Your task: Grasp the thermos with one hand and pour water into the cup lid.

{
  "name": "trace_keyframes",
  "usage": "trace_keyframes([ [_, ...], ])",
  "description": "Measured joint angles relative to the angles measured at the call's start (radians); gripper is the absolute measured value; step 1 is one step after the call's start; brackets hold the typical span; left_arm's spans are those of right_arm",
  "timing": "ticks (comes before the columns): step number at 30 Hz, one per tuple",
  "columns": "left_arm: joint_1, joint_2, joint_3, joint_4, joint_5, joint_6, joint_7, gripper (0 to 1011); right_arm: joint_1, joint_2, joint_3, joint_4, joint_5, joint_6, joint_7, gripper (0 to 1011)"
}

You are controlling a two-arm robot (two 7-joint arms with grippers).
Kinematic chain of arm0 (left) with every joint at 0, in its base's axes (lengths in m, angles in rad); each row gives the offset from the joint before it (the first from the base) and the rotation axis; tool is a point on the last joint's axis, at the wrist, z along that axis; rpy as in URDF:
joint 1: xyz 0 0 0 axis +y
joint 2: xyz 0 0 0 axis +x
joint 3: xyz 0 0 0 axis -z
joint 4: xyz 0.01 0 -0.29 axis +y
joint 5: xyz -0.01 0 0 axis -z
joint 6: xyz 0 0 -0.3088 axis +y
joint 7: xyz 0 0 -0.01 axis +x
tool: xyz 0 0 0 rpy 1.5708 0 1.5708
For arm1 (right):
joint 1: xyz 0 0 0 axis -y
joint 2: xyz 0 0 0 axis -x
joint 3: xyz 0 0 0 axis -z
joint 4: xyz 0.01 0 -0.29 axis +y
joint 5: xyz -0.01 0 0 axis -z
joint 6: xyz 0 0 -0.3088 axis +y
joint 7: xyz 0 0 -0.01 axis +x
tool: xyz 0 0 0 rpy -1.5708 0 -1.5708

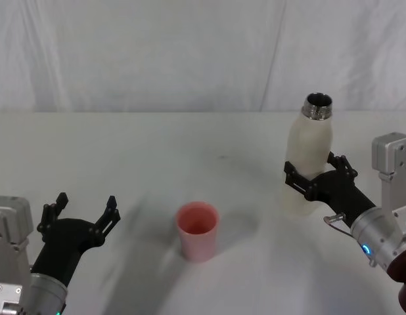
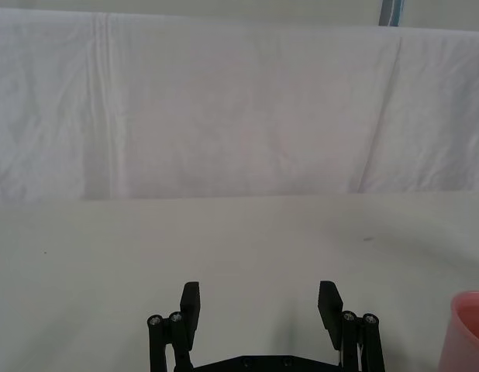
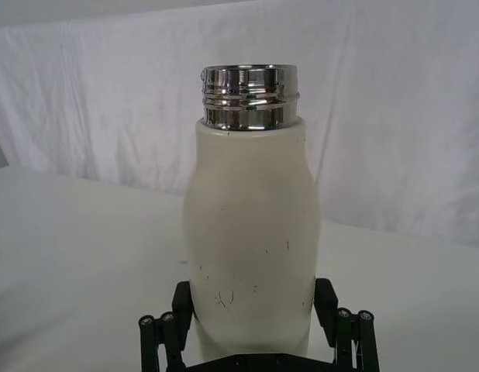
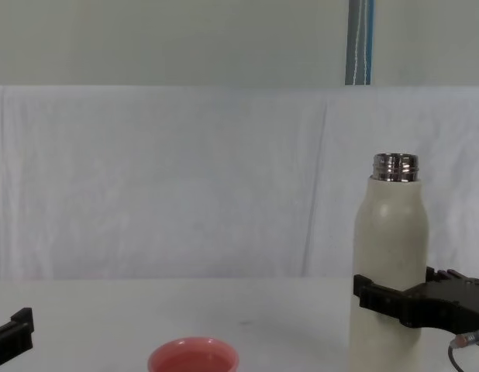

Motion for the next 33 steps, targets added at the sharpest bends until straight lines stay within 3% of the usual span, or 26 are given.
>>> trace_keyframes([
  [22, 0.000, 0.000, 0.000, 0.000, 0.000, 0.000, 0.000, 1001, -0.025, 0.015, 0.005, -0.042, 0.007, 0.002, 0.002, 1003],
  [33, 0.000, 0.000, 0.000, 0.000, 0.000, 0.000, 0.000, 1001, -0.064, 0.032, 0.016, -0.094, 0.010, 0.014, -0.005, 1003],
])
